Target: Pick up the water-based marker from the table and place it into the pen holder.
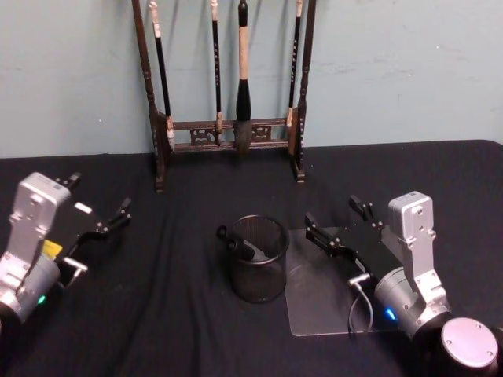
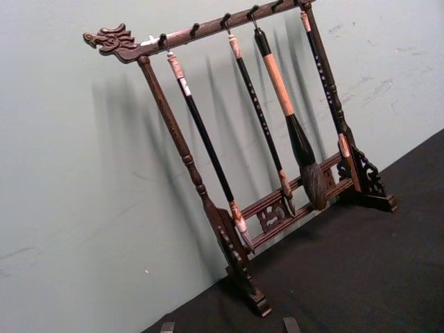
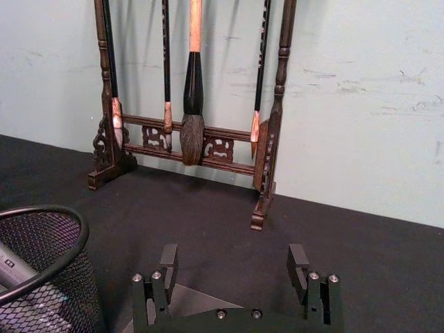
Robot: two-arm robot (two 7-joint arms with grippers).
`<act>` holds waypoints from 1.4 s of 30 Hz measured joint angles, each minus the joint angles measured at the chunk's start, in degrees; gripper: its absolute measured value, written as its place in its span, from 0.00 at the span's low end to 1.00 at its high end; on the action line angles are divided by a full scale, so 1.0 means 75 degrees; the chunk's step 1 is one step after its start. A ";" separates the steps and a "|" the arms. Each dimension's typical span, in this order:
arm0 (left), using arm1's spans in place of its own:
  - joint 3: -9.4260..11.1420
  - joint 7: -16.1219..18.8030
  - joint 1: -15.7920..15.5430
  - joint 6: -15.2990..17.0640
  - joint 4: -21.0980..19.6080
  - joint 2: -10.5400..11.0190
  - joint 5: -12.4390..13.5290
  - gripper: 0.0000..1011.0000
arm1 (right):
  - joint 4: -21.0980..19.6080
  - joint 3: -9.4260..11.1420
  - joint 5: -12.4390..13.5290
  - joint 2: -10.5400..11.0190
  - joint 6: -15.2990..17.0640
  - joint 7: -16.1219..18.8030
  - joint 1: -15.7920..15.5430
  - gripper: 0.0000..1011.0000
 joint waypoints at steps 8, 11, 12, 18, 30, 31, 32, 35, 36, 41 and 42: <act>0.0000 0.0000 0.0000 0.0000 0.0000 0.0000 0.0000 1.00 | -0.0002 0.0000 0.0003 0.0000 0.0005 0.0003 0.0000 0.99; 0.0000 0.0000 0.0000 0.0000 0.0000 0.0000 0.0000 1.00 | -0.0002 -0.0001 0.0003 0.0000 0.0006 0.0003 0.0000 0.99; 0.0000 0.0000 0.0000 0.0000 0.0000 0.0000 0.0000 1.00 | -0.0002 0.0000 0.0002 0.0000 0.0006 0.0003 0.0000 0.99; 0.0000 0.0000 0.0000 0.0000 0.0000 0.0000 0.0000 1.00 | -0.0002 0.0000 0.0002 0.0000 0.0006 0.0003 0.0000 0.99; 0.0000 -0.0001 0.0000 0.0000 0.0000 0.0000 0.0000 1.00 | -0.0001 0.0000 0.0002 0.0000 0.0005 0.0002 0.0000 0.99; 0.0000 0.0000 0.0000 0.0000 0.0000 0.0000 0.0000 1.00 | -0.0001 0.0000 0.0002 0.0000 0.0005 0.0002 0.0000 0.99; 0.0000 0.0000 0.0000 0.0000 0.0000 0.0000 0.0000 1.00 | -0.0001 0.0000 0.0002 0.0000 0.0005 0.0002 0.0000 0.99; 0.0000 0.0000 0.0000 0.0000 0.0000 0.0000 0.0000 1.00 | -0.0001 0.0000 0.0002 0.0000 0.0005 0.0002 0.0000 0.99; 0.0000 0.0000 0.0000 0.0000 0.0000 0.0000 0.0000 1.00 | -0.0001 0.0000 0.0002 0.0000 0.0005 0.0002 0.0000 0.99; 0.0000 0.0000 0.0000 0.0000 0.0000 0.0000 0.0000 1.00 | -0.0001 0.0000 0.0002 0.0000 0.0005 0.0002 0.0000 0.99; 0.0000 0.0000 0.0000 0.0000 0.0000 0.0000 0.0000 1.00 | -0.0001 0.0000 0.0002 0.0000 0.0005 0.0002 0.0000 0.99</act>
